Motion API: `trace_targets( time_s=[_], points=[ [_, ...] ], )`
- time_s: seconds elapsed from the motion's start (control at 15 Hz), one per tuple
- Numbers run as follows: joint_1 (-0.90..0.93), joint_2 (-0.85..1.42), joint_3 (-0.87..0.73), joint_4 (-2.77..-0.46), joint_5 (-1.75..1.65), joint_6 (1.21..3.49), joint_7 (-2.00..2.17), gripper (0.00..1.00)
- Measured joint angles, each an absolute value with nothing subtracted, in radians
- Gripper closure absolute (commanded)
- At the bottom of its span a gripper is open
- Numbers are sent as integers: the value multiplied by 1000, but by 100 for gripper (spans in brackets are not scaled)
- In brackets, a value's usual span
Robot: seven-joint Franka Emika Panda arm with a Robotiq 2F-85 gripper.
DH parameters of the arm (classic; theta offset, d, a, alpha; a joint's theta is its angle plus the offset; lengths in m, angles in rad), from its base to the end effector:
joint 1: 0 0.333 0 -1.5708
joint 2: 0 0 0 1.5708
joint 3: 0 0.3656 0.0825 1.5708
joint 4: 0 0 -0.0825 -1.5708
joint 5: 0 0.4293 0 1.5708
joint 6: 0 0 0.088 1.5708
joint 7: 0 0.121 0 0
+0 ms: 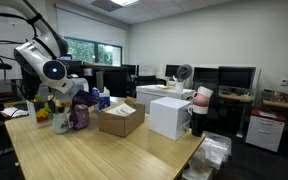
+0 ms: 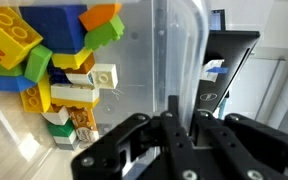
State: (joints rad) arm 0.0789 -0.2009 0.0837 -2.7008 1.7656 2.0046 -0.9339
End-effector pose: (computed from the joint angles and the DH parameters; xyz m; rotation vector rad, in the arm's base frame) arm 0.4036 0.1376 0.3154 -1.8114 0.2168 -0.1930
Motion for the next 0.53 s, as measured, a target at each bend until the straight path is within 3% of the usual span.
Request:
trace_targets(
  time_s=[0.07,0.27,0.53],
  points=[
    [79,-201,84,-2701,1766,2005,-935,68],
    [79,-201,87,-2700,1768,2007,-935,61],
    [66,-223,83,-2704,1746,2022,-933,41]
  ],
)
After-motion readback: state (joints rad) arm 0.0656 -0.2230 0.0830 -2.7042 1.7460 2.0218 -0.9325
